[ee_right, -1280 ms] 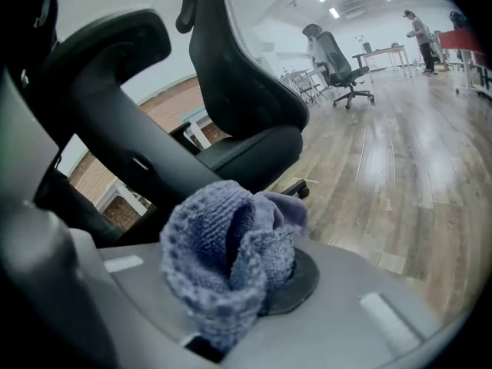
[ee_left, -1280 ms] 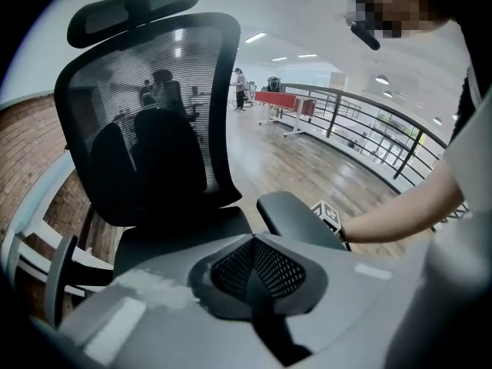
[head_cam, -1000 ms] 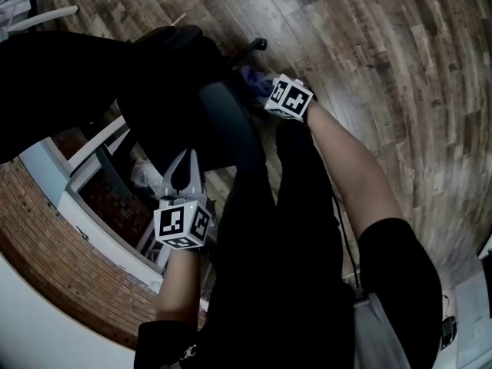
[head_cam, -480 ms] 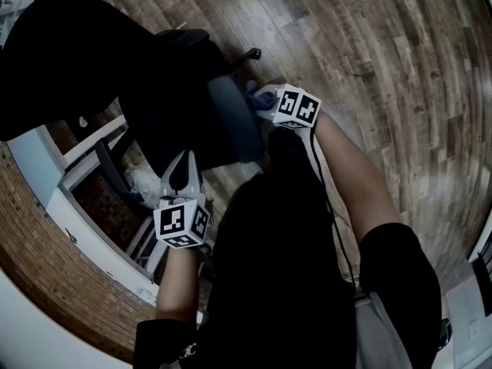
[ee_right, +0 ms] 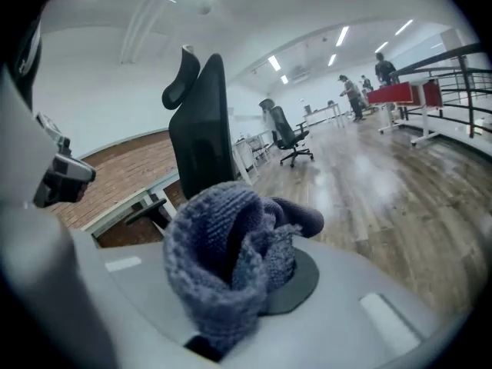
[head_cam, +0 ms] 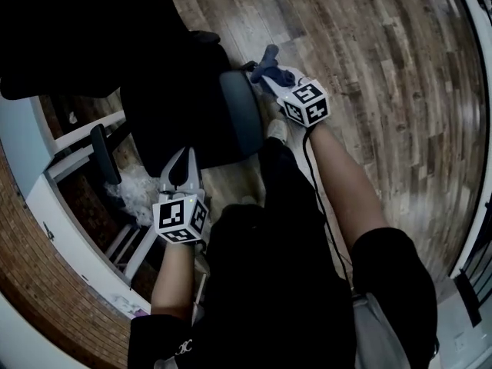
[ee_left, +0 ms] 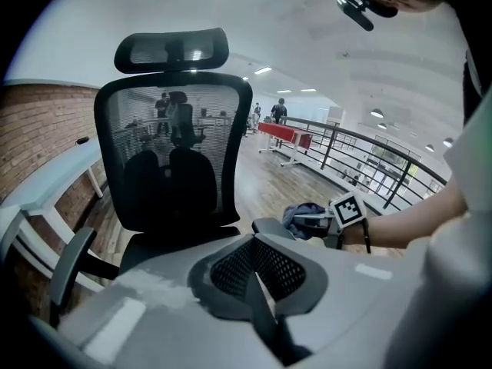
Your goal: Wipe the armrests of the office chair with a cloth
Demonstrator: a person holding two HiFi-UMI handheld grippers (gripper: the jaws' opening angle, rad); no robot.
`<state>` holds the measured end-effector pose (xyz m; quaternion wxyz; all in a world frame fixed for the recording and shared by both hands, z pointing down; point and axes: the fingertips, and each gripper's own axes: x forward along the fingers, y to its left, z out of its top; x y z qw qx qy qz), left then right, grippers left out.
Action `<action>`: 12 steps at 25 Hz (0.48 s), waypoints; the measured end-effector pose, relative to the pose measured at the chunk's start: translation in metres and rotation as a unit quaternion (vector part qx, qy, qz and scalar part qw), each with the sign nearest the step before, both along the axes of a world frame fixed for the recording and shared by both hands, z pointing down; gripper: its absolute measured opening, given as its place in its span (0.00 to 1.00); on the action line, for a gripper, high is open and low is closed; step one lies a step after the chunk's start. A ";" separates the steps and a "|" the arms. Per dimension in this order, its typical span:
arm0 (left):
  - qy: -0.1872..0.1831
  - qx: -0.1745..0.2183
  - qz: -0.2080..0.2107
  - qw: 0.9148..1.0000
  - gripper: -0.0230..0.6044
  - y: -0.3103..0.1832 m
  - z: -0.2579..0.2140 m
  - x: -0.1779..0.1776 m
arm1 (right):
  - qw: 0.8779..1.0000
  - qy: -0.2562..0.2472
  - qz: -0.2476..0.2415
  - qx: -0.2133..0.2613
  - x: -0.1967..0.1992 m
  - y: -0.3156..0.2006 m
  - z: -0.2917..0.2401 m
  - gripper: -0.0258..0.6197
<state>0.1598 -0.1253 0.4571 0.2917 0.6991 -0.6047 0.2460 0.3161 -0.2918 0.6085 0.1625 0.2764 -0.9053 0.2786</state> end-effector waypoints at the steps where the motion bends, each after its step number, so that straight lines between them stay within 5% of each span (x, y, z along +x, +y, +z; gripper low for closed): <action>1: 0.003 0.006 -0.003 1.000 0.05 0.006 -0.004 -0.005 | 1.000 0.000 0.015 0.011 0.006 0.003 -0.014 0.11; 7: 0.021 0.049 -0.022 0.998 0.05 0.040 -0.026 -0.027 | 0.992 -0.017 0.066 0.109 0.033 0.047 -0.130 0.11; 12: 0.050 0.091 -0.042 0.994 0.05 0.090 -0.059 -0.050 | 0.967 -0.029 0.085 0.240 0.028 0.125 -0.258 0.11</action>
